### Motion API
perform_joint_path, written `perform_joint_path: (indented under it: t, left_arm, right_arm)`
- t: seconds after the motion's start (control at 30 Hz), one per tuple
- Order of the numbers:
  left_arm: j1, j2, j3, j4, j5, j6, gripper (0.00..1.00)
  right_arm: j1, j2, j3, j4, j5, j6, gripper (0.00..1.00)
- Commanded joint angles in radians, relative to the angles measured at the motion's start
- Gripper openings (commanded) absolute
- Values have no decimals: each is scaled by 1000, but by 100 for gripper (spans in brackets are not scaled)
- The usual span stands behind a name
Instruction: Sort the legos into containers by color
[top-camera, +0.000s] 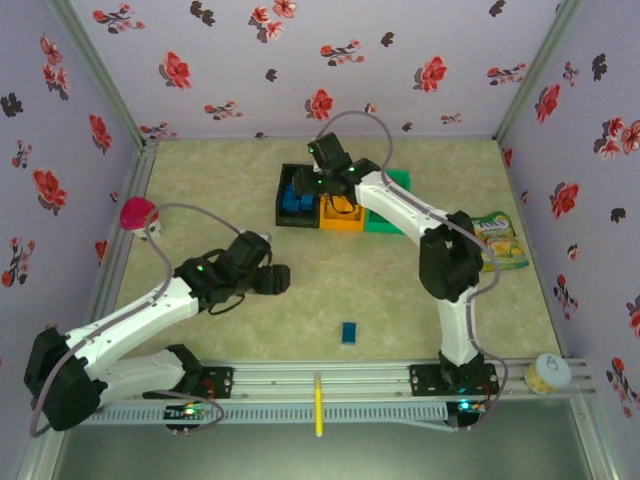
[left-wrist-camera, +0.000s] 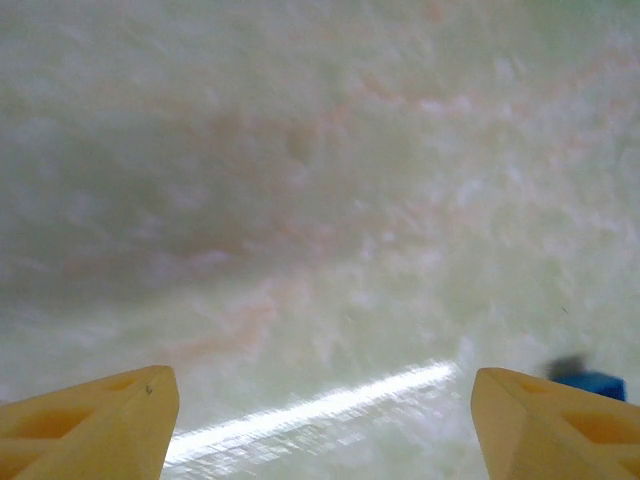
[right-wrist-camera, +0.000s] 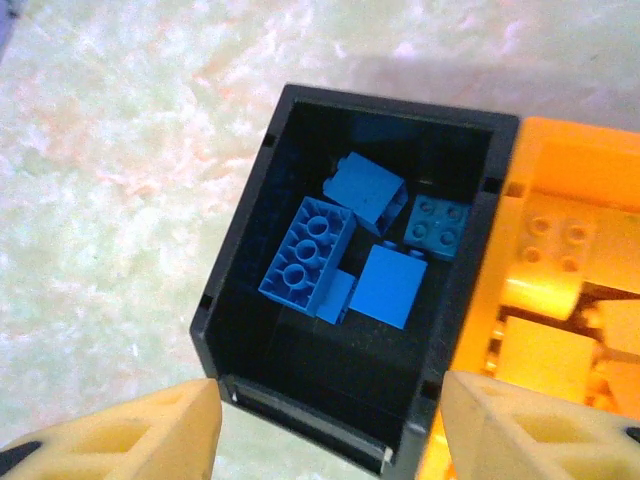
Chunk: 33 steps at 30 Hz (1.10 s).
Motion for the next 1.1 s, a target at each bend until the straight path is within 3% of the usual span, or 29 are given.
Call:
perform_joint_path:
  t: [0.0,0.2,0.47,0.73,0.97,1.07]
  left_arm:
    - [-94,57,4,15,13,-153,78]
    - [-268,233,77,27,20,-237,78]
    - [-388,516,252,109,109,-245,81]
    - [-426,702,428,-16,137,-227,79]
    - [-429,747,473,-76,130,-228,77]
    - [-428,768,490,-91,130,-224,70]
  right_arm:
    - [-14,-113,-127,61,-6,34,61]
    - [-38,-272,-323,103,21,52,62]
    - [-72,-400,-448,126,42,51,64]
    - [-105,-471,-519,139,39,53,64]
    - [-122,-505,-553,152,35,53,64]
    - [-126,-510,-560,160,29,55,64]
